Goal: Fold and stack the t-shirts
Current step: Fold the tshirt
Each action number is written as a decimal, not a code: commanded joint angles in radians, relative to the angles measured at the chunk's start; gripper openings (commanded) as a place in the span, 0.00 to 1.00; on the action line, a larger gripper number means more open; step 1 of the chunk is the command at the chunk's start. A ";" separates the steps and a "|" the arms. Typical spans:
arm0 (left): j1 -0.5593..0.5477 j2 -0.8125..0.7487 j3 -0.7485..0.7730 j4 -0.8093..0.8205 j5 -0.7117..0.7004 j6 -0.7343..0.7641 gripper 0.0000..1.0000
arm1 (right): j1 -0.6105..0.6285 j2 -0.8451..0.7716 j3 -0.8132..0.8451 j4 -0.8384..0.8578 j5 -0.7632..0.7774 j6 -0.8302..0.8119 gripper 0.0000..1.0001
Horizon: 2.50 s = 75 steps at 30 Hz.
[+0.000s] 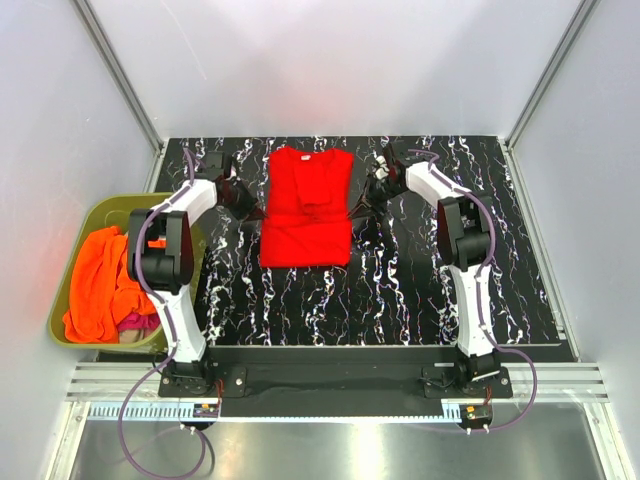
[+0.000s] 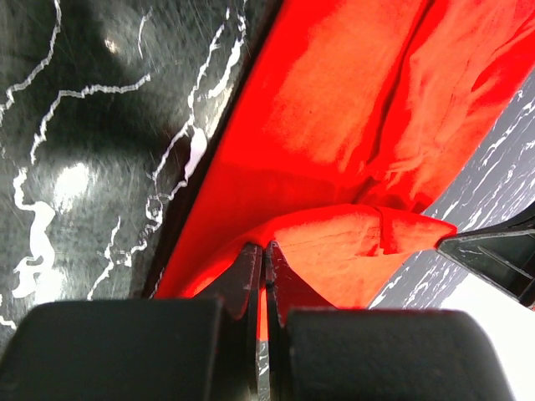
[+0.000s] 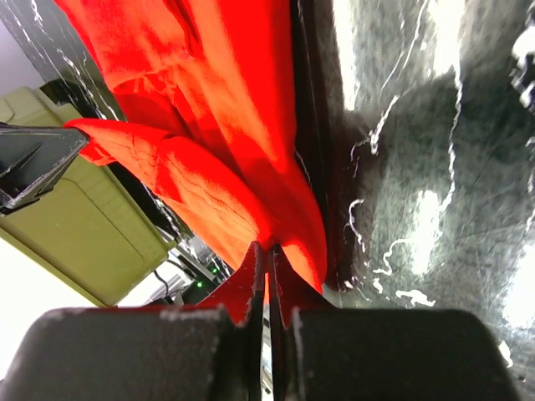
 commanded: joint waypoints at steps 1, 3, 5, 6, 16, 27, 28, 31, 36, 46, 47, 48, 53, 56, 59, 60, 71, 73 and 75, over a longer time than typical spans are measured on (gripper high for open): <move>0.014 0.022 0.058 0.014 0.024 0.021 0.00 | -0.013 0.027 0.056 -0.016 -0.023 -0.011 0.00; 0.017 0.039 0.067 0.006 0.029 0.024 0.00 | -0.016 0.039 0.071 -0.016 -0.030 -0.006 0.00; 0.018 0.045 0.076 -0.012 0.012 0.027 0.01 | -0.016 0.057 0.088 -0.021 -0.036 -0.005 0.00; 0.021 0.047 0.078 -0.011 0.009 0.030 0.03 | -0.019 0.065 0.108 -0.032 -0.036 -0.006 0.02; 0.003 -0.074 0.150 -0.152 -0.132 0.173 0.44 | -0.026 0.036 0.286 -0.265 0.123 -0.115 0.52; -0.146 -0.188 -0.098 -0.037 0.034 0.154 0.35 | 0.224 -0.068 0.085 -0.135 0.315 -0.068 0.42; -0.152 -0.194 -0.103 -0.035 0.034 0.156 0.35 | 0.243 -0.049 0.086 -0.125 0.323 -0.063 0.42; -0.155 -0.220 -0.111 -0.037 0.029 0.171 0.35 | 0.272 -0.006 0.105 -0.105 0.393 -0.058 0.42; -0.155 -0.274 -0.151 -0.038 0.024 0.182 0.36 | 0.280 0.059 0.191 -0.087 0.457 -0.035 0.44; -0.151 -0.275 -0.161 -0.041 0.051 0.193 0.39 | 0.191 0.237 0.700 -0.265 0.455 -0.068 0.59; -0.151 -0.272 -0.163 -0.041 0.055 0.194 0.41 | 0.186 0.229 0.696 -0.274 0.398 -0.077 0.61; -0.151 -0.272 -0.168 -0.041 0.057 0.196 0.42 | 0.183 0.214 0.674 -0.289 0.384 -0.084 0.64; -0.135 -0.267 -0.194 -0.044 0.070 0.222 0.48 | 0.182 -0.008 0.327 -0.279 0.370 -0.178 0.78; -0.128 -0.258 -0.206 -0.047 0.092 0.223 0.48 | 0.177 -0.162 0.070 -0.207 0.352 -0.204 0.81; -0.121 -0.267 -0.227 -0.063 0.068 0.222 0.48 | 0.145 -0.294 -0.172 -0.078 0.268 -0.183 0.82; -0.120 -0.272 -0.237 -0.069 0.058 0.223 0.48 | 0.134 -0.333 -0.221 -0.012 0.243 -0.177 0.81; -0.046 -0.200 -0.251 -0.083 0.017 0.266 0.49 | 0.114 -0.302 -0.403 0.126 0.082 -0.206 0.47; -0.046 -0.168 -0.231 -0.084 0.018 0.278 0.49 | 0.114 -0.269 -0.392 0.126 0.067 -0.210 0.47; -0.045 -0.131 -0.208 -0.093 0.023 0.280 0.50 | 0.114 -0.249 -0.389 0.128 0.062 -0.213 0.48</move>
